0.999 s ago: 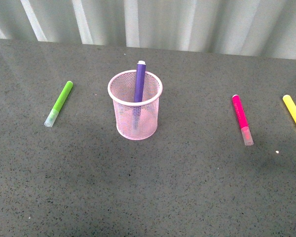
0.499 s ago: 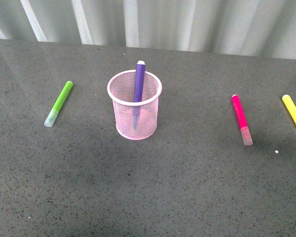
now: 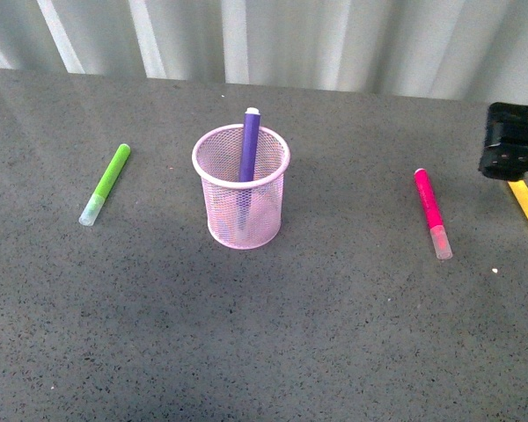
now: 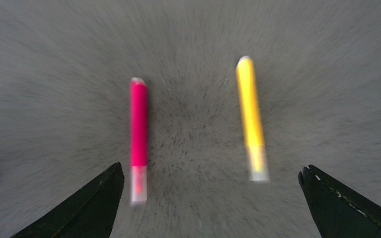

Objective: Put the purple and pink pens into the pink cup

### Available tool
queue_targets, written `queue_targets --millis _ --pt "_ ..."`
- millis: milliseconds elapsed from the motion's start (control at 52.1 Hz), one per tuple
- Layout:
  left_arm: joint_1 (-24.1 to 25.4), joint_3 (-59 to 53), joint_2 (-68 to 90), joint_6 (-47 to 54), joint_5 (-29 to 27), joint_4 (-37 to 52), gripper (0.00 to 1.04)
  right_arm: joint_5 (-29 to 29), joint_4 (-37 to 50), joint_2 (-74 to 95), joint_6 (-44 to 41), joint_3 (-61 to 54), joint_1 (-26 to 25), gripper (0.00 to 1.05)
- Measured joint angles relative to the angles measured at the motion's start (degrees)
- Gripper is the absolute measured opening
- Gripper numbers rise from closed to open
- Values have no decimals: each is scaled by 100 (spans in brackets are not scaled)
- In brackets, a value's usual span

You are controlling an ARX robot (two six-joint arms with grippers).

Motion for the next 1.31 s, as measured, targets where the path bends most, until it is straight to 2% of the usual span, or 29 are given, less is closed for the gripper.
queue_targets --millis 250,768,1306 --pt "0 0 -2 0 0 0 98 -28 -275 1071 404 1062 254 98" --pt "0 0 0 0 2 0 98 129 -758 2127 586 2282 588 98" --pt "0 0 -2 0 0 0 98 234 -903 2533 640 2527 732 98"
